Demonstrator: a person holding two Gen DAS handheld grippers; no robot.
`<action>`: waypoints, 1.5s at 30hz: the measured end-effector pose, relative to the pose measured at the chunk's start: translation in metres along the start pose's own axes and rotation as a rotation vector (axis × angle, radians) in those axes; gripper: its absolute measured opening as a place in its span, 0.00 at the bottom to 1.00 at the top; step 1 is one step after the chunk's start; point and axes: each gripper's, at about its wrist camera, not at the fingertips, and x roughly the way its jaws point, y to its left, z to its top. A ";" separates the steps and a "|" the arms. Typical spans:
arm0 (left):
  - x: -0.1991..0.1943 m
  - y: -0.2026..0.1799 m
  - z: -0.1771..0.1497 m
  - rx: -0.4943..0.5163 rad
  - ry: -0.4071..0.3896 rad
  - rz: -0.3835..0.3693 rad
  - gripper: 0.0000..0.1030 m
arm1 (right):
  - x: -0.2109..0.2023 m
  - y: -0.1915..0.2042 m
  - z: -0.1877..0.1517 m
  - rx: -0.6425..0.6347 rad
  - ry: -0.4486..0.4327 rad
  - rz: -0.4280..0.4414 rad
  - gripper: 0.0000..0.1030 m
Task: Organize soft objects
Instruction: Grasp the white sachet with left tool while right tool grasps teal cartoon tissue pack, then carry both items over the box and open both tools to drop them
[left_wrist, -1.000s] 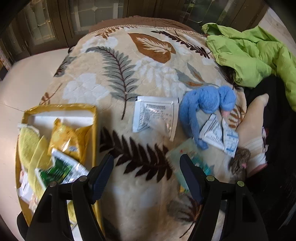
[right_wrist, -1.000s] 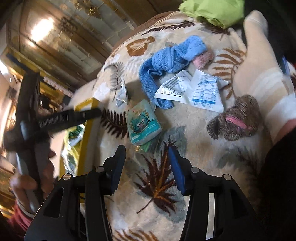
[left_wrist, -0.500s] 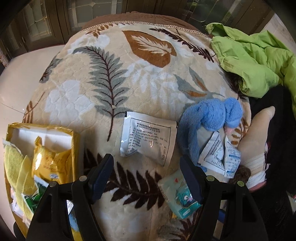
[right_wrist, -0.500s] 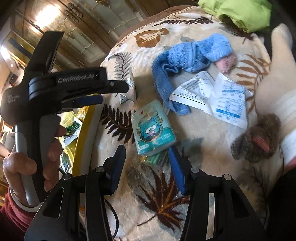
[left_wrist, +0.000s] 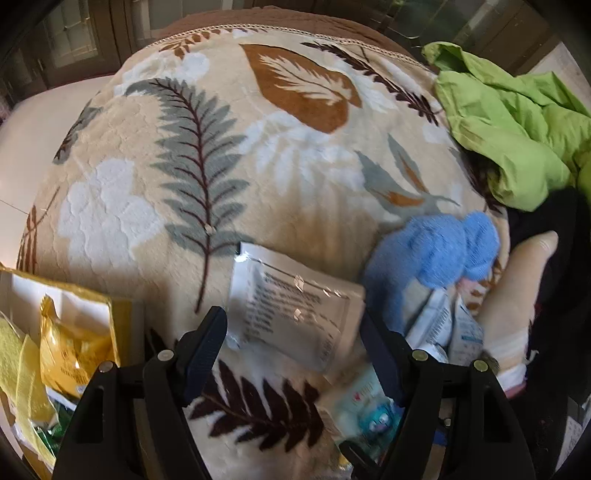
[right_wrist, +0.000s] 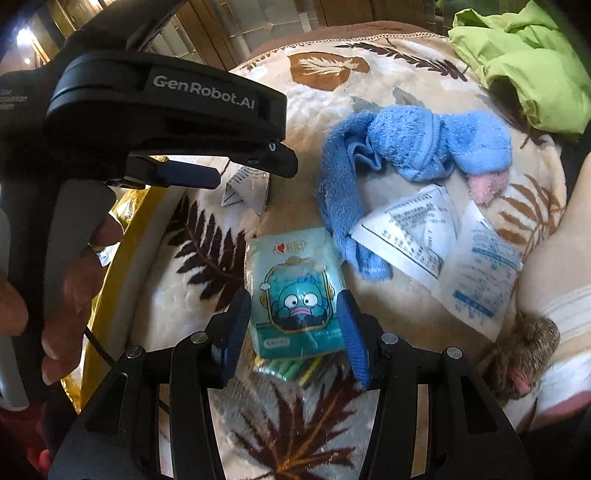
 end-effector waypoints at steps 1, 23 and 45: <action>0.004 0.001 0.001 -0.004 0.010 0.000 0.72 | 0.002 0.001 0.002 -0.012 0.002 -0.013 0.51; 0.009 -0.005 -0.017 0.094 -0.019 0.047 0.47 | -0.019 -0.013 -0.013 0.070 -0.058 0.020 0.35; -0.103 0.043 -0.069 0.069 -0.140 -0.012 0.41 | -0.061 0.021 -0.018 0.110 -0.125 0.140 0.34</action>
